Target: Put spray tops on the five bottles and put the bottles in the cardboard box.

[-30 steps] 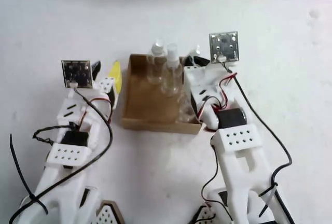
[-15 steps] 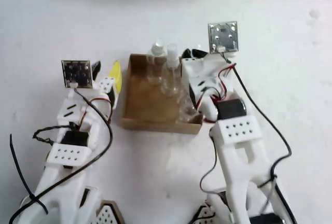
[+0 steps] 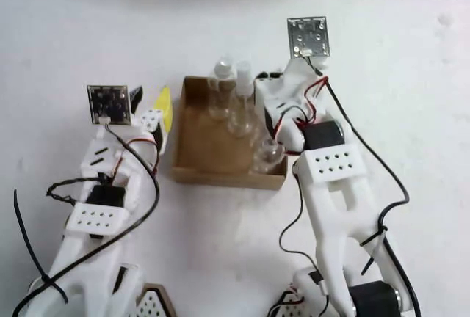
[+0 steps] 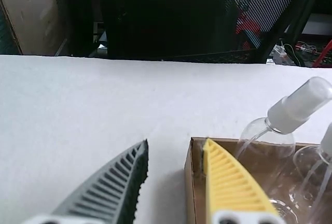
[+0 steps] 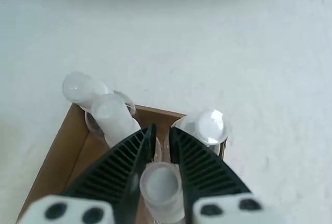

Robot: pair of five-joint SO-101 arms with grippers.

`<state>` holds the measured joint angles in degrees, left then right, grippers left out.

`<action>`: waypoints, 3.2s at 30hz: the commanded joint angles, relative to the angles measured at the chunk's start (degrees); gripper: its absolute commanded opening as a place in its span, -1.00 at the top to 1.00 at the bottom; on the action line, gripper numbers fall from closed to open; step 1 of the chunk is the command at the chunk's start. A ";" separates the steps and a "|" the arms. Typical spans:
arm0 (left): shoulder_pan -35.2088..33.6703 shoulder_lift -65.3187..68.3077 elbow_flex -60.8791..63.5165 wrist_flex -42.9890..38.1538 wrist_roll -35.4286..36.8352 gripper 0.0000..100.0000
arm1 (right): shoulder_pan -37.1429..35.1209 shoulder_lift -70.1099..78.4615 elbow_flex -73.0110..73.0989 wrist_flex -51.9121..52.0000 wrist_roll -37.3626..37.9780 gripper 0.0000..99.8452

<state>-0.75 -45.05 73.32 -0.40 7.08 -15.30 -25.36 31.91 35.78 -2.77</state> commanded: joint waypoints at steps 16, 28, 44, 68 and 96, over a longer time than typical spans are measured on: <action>0.13 -1.71 -0.62 -1.49 -0.79 0.68 | 0.31 -1.80 4.04 -5.14 2.73 0.97; 0.13 -1.71 -0.62 -1.49 -0.79 0.68 | 0.22 -1.80 5.89 -5.23 2.99 0.97; 0.13 -1.71 -0.62 -1.49 -0.79 0.68 | -0.13 -1.98 5.98 -4.88 2.99 0.96; 0.13 -1.71 -0.53 -1.49 -0.79 0.68 | 2.77 -16.40 -1.85 7.78 2.64 0.75; 0.13 -1.54 -0.35 -1.49 -0.79 0.68 | 20.53 19.65 -4.13 14.46 27.08 0.75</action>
<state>-0.75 -45.05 73.32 -0.40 7.08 7.38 -6.46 30.77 52.40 23.69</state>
